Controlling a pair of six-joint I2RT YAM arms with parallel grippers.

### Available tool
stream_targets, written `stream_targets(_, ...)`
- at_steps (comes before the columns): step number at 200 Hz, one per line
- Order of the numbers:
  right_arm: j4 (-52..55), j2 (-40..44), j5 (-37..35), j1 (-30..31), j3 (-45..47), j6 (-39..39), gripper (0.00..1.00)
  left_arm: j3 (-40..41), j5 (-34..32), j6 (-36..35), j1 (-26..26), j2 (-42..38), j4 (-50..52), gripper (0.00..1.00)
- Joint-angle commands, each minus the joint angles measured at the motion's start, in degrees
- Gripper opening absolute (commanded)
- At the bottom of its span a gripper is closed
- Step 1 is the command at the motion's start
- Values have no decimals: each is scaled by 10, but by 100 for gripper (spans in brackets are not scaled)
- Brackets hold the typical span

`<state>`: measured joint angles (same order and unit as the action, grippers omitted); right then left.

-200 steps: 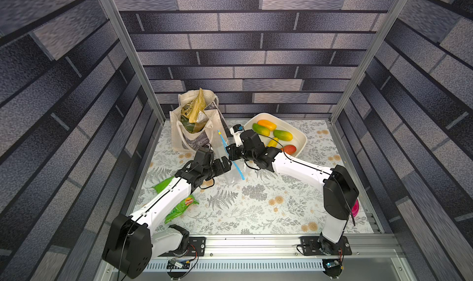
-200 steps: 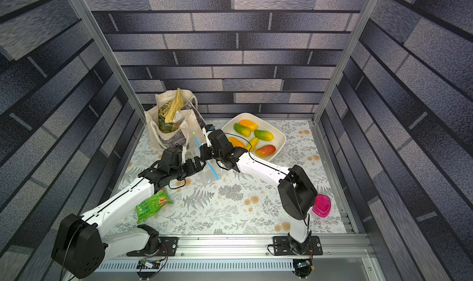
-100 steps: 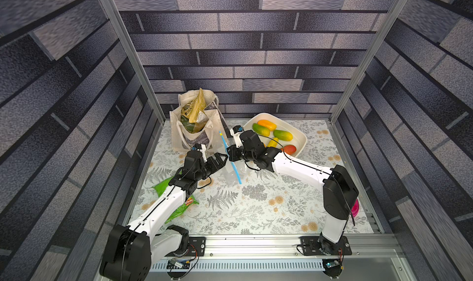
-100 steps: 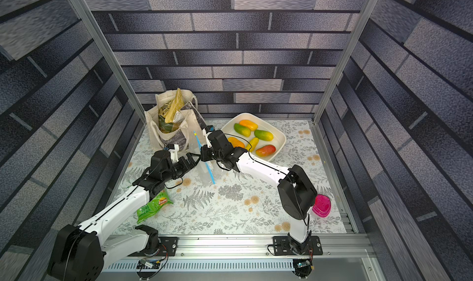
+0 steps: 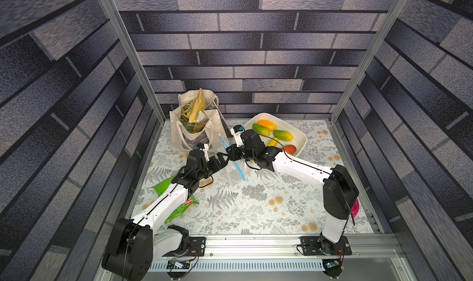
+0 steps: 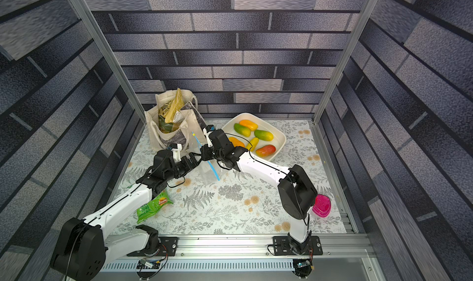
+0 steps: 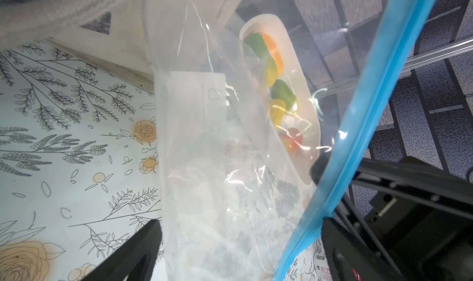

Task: Place the mango in a zip-top bag and seal the zipper
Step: Open the zipper of the food storage bag at the center of the board.

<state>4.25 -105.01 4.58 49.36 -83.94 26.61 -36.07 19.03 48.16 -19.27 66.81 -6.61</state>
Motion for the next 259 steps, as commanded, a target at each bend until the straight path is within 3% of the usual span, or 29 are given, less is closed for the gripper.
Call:
stream_targets(1,-1,1,8,-3,-17,2,0,-21,-19,-18,-12,11,12,100)
stream_targets(38,5,-4,5,-4,-19,-1,0,-25,-34,-20,-20,11,20,100)
stream_targets(106,15,-4,12,-3,-19,-19,0,-52,-100,-21,-21,35,82,85)
stream_targets(161,37,8,-11,-4,-6,-40,0,-55,-127,-11,-8,35,107,59)
stream_targets(189,54,8,-25,-3,-5,-49,0,-37,-110,2,3,19,87,37)
stream_targets(233,83,-13,-31,-4,-20,-58,0,-35,-78,0,5,-1,73,34)
stream_targets(259,82,-32,22,-6,-33,-49,3,-31,-57,-4,6,-3,52,17)
